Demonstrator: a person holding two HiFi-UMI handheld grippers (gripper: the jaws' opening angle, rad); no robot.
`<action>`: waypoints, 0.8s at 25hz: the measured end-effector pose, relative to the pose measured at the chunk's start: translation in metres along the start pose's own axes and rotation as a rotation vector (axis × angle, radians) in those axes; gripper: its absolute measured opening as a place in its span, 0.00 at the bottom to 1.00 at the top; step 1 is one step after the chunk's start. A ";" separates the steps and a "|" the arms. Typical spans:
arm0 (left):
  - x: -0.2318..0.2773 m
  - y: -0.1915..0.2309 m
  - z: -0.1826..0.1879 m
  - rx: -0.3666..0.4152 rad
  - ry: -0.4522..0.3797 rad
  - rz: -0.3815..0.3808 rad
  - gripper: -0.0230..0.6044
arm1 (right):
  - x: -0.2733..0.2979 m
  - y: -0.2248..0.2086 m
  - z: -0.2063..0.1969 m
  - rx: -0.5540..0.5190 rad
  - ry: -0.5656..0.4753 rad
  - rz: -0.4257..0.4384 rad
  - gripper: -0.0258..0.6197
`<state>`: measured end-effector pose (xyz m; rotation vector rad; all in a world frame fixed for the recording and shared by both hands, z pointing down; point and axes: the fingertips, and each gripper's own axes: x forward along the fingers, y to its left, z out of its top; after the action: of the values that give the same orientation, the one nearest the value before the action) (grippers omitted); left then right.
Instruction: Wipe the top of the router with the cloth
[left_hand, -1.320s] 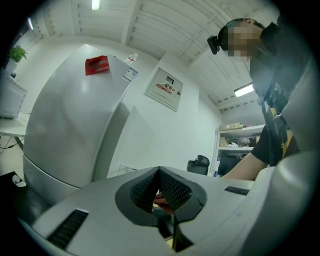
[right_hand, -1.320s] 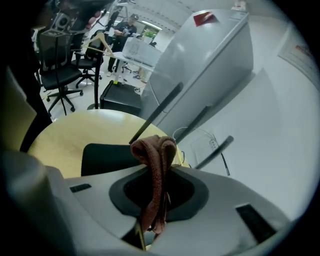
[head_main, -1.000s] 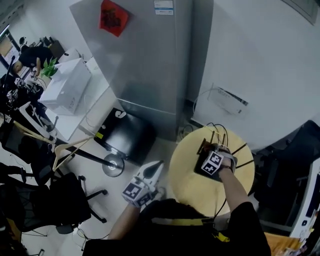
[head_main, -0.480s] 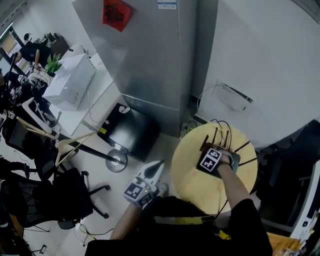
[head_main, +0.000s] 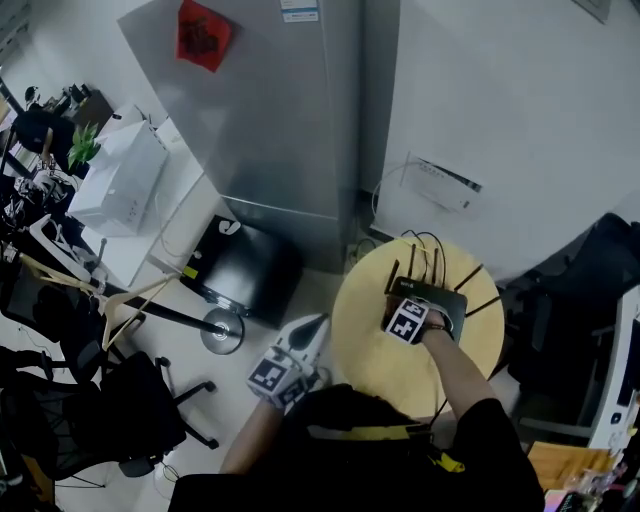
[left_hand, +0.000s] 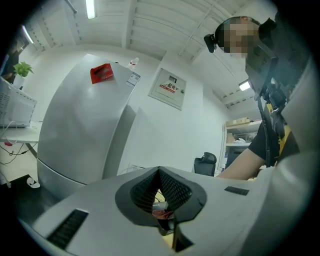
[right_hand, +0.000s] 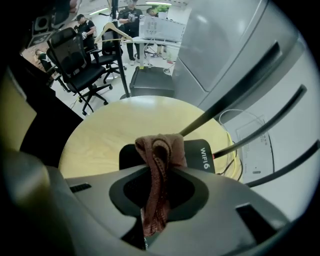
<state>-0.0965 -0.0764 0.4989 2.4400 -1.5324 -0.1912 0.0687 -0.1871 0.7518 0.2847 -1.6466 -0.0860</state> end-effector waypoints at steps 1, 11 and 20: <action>0.001 -0.001 0.000 0.002 0.000 -0.010 0.03 | -0.001 0.003 -0.001 0.000 -0.001 0.003 0.14; 0.009 -0.008 0.001 0.012 0.005 -0.066 0.03 | -0.009 0.032 -0.006 0.030 -0.044 0.031 0.14; 0.026 -0.021 -0.005 -0.005 0.005 -0.125 0.03 | -0.013 0.053 -0.010 0.023 -0.062 0.083 0.14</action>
<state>-0.0658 -0.0901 0.4985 2.5323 -1.3761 -0.2117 0.0729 -0.1313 0.7523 0.2333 -1.7199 -0.0135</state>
